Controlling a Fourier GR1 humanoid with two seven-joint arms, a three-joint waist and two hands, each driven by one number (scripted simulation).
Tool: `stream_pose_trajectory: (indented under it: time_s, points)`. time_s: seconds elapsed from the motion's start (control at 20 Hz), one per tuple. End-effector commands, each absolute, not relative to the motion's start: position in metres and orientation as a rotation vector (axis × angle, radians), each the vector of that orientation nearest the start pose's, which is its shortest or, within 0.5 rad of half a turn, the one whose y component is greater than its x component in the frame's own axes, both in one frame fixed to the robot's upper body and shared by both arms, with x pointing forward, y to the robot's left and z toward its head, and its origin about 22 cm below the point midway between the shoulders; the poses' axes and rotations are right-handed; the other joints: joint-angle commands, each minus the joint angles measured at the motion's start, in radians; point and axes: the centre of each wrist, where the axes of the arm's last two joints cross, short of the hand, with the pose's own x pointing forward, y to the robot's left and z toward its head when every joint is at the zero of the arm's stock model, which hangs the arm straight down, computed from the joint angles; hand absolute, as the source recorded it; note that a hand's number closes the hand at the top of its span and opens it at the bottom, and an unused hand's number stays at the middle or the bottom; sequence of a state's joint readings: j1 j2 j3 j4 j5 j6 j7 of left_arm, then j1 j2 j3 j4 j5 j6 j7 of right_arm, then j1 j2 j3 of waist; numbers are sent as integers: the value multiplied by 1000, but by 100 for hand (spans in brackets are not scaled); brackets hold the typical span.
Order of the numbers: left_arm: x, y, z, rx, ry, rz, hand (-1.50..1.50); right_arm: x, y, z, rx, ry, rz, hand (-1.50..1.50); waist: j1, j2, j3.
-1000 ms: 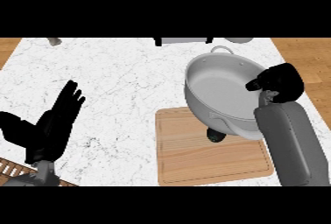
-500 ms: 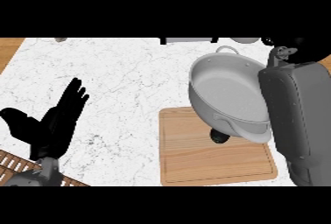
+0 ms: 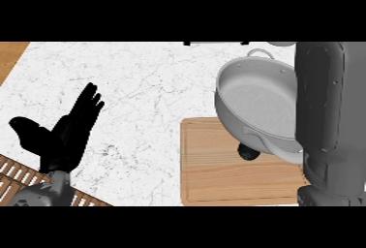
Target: Pick the eggplant from the cutting board and place it in the pot
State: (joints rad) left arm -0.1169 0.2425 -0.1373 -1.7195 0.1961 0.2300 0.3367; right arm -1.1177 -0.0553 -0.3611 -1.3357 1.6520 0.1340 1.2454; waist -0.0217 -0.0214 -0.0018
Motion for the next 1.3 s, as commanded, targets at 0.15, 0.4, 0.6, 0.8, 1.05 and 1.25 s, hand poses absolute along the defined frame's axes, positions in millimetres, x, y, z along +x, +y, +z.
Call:
stream_pose_trajectory:
  time_s: [0.15, 0.4, 0.6, 0.8, 1.05, 1.25]
  points:
    - [268, 228, 75, 3, -1483, -36, 0, 396, -174, 314, -1482, -464, -371, 150, 32, 21, -1]
    - [271, 223, 71, -2, -1488, -27, 0, 405, -179, 309, -1446, -398, -318, 150, 46, 24, 0]
    - [266, 217, 59, -3, -1474, -41, 0, 403, -213, 294, -1291, -438, -499, 150, 66, 27, 1]
    - [269, 223, 65, -13, -1473, -67, 0, 402, -235, 280, -1171, -432, -590, -150, 85, 27, 1]
    - [274, 205, 68, -45, -1487, -59, 0, 395, -240, 279, -1126, -590, -779, -150, 75, 28, 2]
    - [266, 217, 62, -39, -1477, -69, 0, 380, -233, 290, -1314, -727, -916, -150, 86, 26, -1]
